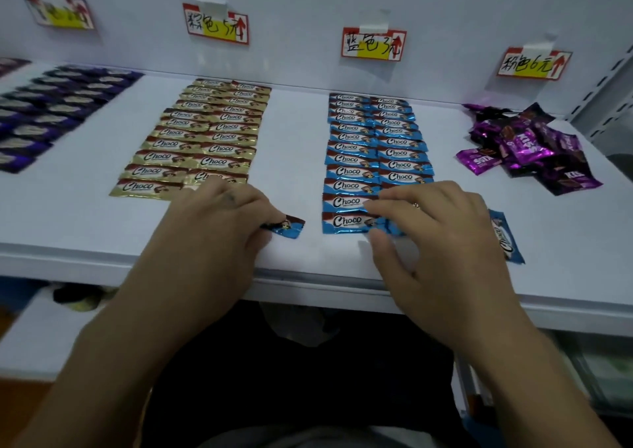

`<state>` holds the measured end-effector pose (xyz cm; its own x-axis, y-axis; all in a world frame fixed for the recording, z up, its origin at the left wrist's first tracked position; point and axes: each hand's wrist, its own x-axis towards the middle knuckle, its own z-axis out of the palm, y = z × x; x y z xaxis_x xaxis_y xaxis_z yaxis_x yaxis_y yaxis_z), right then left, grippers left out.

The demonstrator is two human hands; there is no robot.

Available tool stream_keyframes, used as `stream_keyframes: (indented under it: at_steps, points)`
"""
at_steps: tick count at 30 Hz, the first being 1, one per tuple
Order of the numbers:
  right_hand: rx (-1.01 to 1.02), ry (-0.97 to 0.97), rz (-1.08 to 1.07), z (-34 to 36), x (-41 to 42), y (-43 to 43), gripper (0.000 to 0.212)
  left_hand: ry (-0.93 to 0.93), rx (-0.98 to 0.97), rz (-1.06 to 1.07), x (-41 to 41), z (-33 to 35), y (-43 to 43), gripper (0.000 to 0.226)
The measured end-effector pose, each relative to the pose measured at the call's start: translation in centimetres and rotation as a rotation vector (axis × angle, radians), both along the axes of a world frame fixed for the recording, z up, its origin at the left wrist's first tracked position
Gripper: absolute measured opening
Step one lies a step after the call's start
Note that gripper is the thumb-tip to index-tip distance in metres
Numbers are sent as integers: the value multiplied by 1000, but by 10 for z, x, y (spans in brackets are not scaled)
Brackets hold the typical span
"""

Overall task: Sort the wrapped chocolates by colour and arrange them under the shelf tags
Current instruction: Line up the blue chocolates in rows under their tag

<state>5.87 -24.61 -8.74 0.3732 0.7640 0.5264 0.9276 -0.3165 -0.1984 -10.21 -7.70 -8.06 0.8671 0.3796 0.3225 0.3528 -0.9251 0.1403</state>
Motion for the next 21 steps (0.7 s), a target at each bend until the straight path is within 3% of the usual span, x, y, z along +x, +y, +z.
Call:
stream_keyframes:
  at_steps: [5,12,18,21]
  points:
    - [-38,-19,-119,2,21,-15,22,2,-130,32,2,6,5,6]
    - [-166,113,-447,25,44,-42,34,-88,-277,35,3,20,3,31]
    - [-341,164,-523,29,47,-41,46,-186,-441,-45,34,30,-13,16]
    - [-283,264,-481,26,47,-42,40,-211,-506,-86,54,34,-25,15]
